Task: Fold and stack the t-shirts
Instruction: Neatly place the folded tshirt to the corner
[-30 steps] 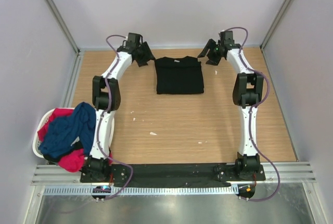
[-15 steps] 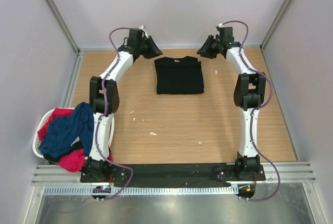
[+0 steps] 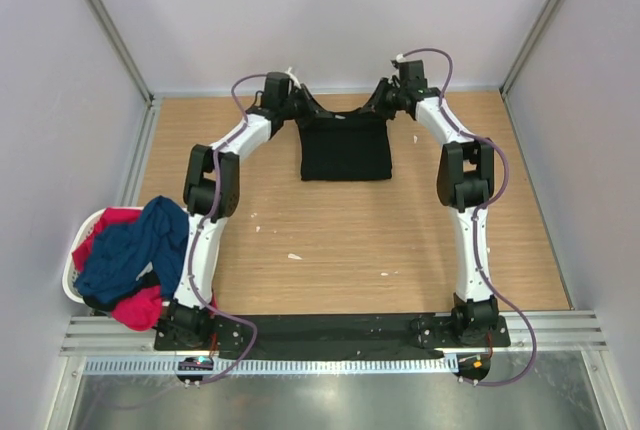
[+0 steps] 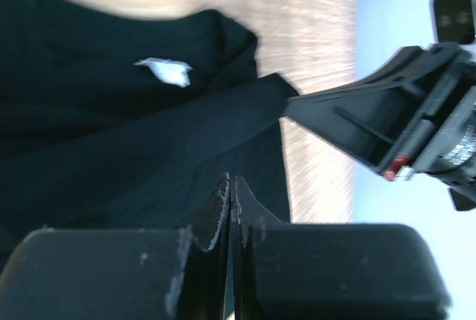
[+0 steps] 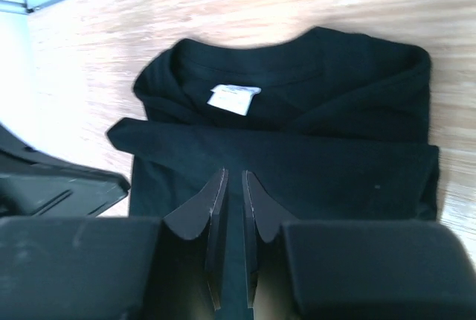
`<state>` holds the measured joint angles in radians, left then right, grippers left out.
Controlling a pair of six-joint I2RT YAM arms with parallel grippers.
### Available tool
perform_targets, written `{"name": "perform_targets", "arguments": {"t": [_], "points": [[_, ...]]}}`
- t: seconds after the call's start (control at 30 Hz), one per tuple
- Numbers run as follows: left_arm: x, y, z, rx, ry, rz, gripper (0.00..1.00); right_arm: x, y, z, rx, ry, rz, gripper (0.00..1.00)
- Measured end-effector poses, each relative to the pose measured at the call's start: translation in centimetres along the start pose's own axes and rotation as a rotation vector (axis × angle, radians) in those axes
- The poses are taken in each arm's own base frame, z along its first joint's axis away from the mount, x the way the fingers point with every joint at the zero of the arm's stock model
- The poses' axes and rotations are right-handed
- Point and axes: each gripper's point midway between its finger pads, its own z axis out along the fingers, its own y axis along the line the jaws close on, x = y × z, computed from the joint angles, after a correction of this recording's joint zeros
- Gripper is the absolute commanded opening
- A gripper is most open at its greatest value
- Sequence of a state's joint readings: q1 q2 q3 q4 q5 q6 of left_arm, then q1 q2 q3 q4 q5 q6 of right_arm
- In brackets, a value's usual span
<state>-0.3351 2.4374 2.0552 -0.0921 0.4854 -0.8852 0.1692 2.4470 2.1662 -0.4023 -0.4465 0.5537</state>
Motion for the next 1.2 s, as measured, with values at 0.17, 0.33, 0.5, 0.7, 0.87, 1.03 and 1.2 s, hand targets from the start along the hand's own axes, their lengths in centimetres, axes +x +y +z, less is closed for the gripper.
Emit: {"name": "perform_targets", "arguments": {"t": [0.17, 0.33, 0.5, 0.7, 0.87, 1.03, 1.2], "points": [[1.7, 2.7, 0.5, -0.029, 0.029, -0.051, 0.0, 1.1, -1.2, 0.3, 0.02, 0.023, -0.001, 0.19], [1.7, 3.9, 1.3, -0.034, 0.022, -0.059, 0.0, 3.4, -2.9, 0.6, 0.069, 0.071, -0.012, 0.23], [0.8, 6.2, 2.5, -0.062, -0.017, -0.084, 0.0, 4.3, -3.6, 0.9, 0.117, 0.08, -0.029, 0.25], [-1.2, 10.0, 3.1, -0.101, -0.098, -0.135, 0.0, 3.3, -3.8, 1.5, 0.147, 0.029, -0.047, 0.3], [-3.3, 10.5, 3.7, -0.109, -0.179, -0.15, 0.0, 1.7, -4.3, 2.3, 0.172, -0.047, -0.048, 0.31], [-3.8, 10.9, 3.8, -0.132, -0.21, -0.156, 0.0, 1.0, -5.4, 2.9, 0.22, -0.097, -0.007, 0.3], [-3.8, 10.9, 3.8, -0.133, -0.209, -0.146, 0.05, 1.0, -6.5, 3.3, 0.265, -0.12, 0.043, 0.31]]}}
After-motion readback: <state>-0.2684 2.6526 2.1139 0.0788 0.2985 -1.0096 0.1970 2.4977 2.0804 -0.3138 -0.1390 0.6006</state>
